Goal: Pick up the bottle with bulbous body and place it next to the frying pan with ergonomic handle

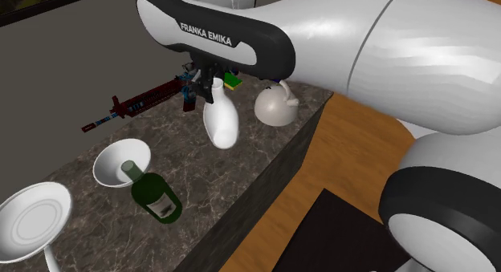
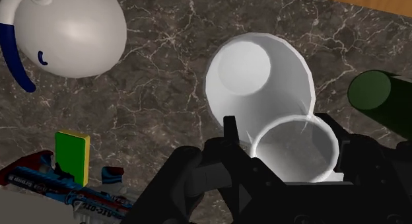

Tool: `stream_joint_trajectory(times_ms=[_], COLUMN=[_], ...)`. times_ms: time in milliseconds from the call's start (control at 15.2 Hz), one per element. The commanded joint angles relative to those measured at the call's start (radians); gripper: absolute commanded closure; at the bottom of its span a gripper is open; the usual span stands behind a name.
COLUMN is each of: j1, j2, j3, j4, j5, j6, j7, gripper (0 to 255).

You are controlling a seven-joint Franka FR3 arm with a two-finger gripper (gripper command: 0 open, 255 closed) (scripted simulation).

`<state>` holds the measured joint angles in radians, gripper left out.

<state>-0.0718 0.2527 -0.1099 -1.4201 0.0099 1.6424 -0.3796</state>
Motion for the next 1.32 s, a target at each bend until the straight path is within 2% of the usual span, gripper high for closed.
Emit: stream_joint_trajectory(times_ms=[0,594,1254], j1=[0.027,0.15,0.282], j2=[-0.025,-0.088,-0.061], j3=[0.015,0.093,0.186], j4=[-0.03,-0.113,-0.076], j5=[-0.005,-0.017,-0.027], j6=[0.005,0.024,0.012], j7=[0.042,0.243,0.467], gripper=[255,255,255])
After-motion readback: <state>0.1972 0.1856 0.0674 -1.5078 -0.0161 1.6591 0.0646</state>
